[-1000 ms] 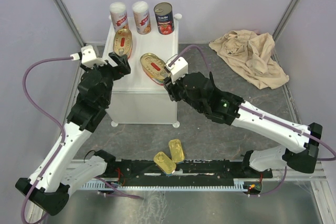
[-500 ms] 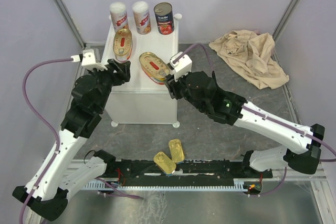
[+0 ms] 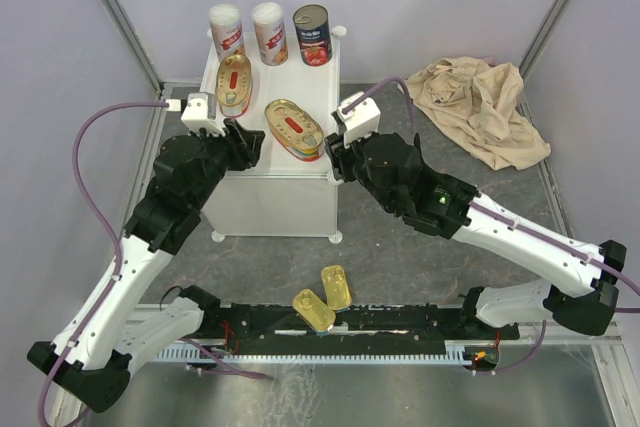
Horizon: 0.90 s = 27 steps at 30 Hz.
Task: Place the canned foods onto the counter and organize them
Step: Adjust the canned food at the counter.
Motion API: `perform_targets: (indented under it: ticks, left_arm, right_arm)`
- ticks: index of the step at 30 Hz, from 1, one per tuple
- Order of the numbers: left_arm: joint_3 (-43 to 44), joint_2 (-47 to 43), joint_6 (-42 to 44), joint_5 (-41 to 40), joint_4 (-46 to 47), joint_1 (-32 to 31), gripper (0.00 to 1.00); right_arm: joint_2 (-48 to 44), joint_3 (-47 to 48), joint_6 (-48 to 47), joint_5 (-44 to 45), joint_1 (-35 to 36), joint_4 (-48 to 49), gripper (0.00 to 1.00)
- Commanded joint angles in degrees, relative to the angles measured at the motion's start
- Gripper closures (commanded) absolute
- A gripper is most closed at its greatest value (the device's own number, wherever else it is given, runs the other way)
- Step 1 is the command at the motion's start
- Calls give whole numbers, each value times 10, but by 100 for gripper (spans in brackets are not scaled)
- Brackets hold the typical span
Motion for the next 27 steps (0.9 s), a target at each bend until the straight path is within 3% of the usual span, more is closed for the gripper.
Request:
perform_targets:
  ticks: [1, 27]
  left_arm:
    - [20, 2, 2, 19, 7, -6, 47]
    - [34, 79, -12, 1, 73, -54, 52]
  right_arm:
    - [5, 28, 0, 21, -11, 7, 48]
    - [49, 44, 21, -21, -34, 19, 49]
